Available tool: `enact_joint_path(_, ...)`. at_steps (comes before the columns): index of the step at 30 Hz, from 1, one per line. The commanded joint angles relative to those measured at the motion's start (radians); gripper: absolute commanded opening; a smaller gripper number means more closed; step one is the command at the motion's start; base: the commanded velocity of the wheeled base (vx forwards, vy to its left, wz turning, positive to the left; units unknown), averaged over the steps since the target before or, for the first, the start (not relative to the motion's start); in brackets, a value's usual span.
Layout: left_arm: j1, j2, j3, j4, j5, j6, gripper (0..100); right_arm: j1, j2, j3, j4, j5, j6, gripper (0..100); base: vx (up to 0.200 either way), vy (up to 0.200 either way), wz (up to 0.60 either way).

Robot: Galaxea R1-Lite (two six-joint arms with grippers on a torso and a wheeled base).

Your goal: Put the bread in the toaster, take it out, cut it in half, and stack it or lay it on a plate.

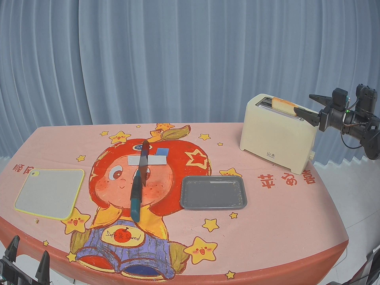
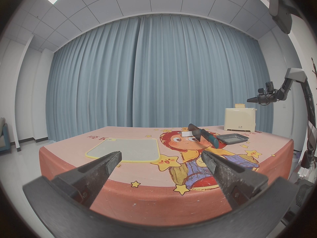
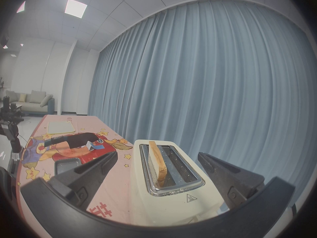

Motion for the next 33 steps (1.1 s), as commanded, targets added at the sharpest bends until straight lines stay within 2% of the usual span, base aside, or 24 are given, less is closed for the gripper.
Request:
enact_joint_path(1,0.000,-0.016,0.018,-0.001,0.000,0.000,100,-0.009,-0.068,0.039,-0.003,-0.012,0.014,100,0.000,0.000,0.00)
enact_joint_path(5,0.000,-0.016,0.018,-0.001,0.000,0.000,100,-0.016,-0.114,0.065,-0.006,-0.015,0.023,100,0.000,0.000,0.00)
enact_joint_path(9,0.000,-0.016,0.018,-0.001,0.000,0.000,100,-0.039,-0.168,0.115,-0.006,-0.024,0.072,100,0.000,0.000,0.00)
enact_joint_path(11,0.000,-0.016,0.018,-0.001,0.000,0.000,100,-0.053,-0.194,0.141,-0.006,-0.043,0.104,100,0.000,0.000,0.00)
enact_joint_path(12,0.000,-0.016,0.018,-0.001,0.000,0.000,100,-0.061,-0.219,0.169,-0.008,-0.072,0.134,100,0.000,0.000,0.00)
enact_joint_path(16,0.000,-0.016,0.018,-0.001,0.000,0.000,100,-0.061,-0.300,0.244,-0.006,-0.144,0.189,100,0.000,0.000,0.00)
enact_joint_path(19,0.000,-0.016,0.018,-0.001,0.000,0.000,100,-0.061,-0.340,0.281,-0.006,-0.161,0.221,100,0.000,0.000,0.00)
enact_joint_path(23,0.000,-0.016,0.018,-0.001,0.000,0.000,100,-0.078,-0.375,0.316,-0.006,-0.173,0.233,100,0.000,0.000,0.00)
enact_joint_path(24,0.000,-0.016,0.018,-0.001,0.000,0.000,100,-0.095,-0.400,0.353,-0.006,-0.181,0.236,100,0.000,0.000,0.00)
enact_joint_path(29,0.000,-0.016,0.018,-0.002,0.000,0.000,100,-0.135,-0.446,0.434,-0.006,-0.176,0.253,100,0.000,0.000,0.00)
enact_joint_path(33,0.000,-0.016,0.018,-0.005,-0.002,0.000,100,-0.138,-0.429,0.434,-0.008,-0.179,0.247,100,0.000,0.000,0.00)
